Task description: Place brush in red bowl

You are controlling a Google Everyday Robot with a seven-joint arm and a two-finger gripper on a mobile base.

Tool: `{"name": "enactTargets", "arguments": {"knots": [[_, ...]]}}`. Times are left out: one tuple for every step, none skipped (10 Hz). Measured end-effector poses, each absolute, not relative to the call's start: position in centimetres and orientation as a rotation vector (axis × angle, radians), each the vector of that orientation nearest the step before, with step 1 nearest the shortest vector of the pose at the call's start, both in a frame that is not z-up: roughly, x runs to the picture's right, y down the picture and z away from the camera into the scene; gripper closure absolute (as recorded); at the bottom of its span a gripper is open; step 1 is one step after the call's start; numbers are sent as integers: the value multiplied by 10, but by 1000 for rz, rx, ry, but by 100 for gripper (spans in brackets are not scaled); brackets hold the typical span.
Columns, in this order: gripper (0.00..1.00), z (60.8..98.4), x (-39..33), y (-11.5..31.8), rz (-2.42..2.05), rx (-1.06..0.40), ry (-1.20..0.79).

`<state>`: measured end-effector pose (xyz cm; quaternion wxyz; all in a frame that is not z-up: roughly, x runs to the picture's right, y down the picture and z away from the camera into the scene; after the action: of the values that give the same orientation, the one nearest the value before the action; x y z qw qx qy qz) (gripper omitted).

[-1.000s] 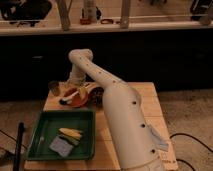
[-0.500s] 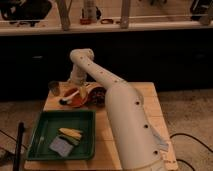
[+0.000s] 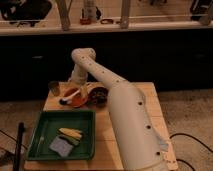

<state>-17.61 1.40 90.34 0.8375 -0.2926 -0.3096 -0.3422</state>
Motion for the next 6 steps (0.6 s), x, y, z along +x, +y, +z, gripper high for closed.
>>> {"name": "enactTargets", "arguments": {"knots": [[20,903,-177,14,-726,-619,-656],[20,903,-177,14,-725,-619,-656],[20,903,-177,14,-725,-619,-656],[20,903,-178,14,-725,-619,-657],[20,903,-178,14,-726,-619,-657],[20,903,-178,14,-725,-619,-657]]}}
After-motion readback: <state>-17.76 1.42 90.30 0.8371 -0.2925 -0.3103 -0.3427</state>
